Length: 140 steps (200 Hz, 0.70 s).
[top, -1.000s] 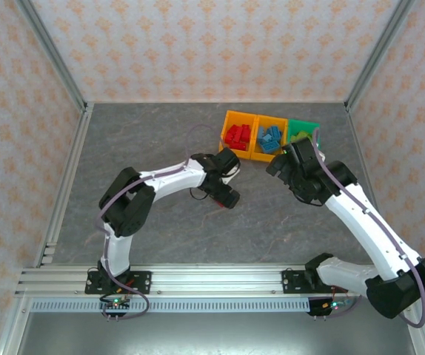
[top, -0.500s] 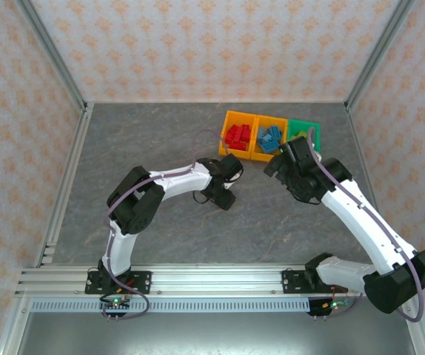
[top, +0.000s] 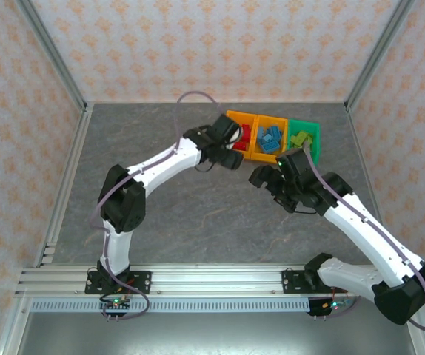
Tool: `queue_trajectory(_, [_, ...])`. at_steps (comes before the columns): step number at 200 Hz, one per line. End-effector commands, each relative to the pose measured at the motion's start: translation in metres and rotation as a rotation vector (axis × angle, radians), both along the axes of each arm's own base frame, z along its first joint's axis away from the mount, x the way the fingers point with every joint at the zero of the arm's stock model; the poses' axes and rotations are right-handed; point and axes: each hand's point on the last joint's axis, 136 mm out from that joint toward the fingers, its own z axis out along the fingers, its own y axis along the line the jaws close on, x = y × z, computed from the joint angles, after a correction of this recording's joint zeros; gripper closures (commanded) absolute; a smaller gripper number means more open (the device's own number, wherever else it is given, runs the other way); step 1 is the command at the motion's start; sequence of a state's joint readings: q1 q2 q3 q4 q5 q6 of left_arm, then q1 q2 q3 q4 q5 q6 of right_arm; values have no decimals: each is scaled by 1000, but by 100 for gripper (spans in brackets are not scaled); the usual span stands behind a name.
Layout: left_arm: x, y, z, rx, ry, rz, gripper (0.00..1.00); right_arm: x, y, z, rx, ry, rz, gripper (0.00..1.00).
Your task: Sort the legos into containers by color
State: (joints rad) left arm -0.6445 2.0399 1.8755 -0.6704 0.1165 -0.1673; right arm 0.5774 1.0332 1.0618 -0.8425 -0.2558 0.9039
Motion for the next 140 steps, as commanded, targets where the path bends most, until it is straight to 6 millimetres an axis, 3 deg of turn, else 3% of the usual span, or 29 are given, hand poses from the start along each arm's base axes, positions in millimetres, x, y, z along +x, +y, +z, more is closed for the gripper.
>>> queue_trajectory(1, [35,1,-12,4,-1,102,44,12,2,8,39,-43,-63,2])
queue_trajectory(28, [70,-11,-3,-52,-53,152,43,8,-8,10,5,-42,-80,2])
queue_trajectory(75, [103,-19,-4,-56,-98,192,19,-1,-24,15,3,-68,-145,2])
queue_trajectory(112, [94,-17,27,-60,-132,139,10,-8,-36,8,-1,-83,-186,2])
queue_trajectory(140, [62,-13,64,-121,-118,84,10,-1,-46,9,-73,-123,-194,1])
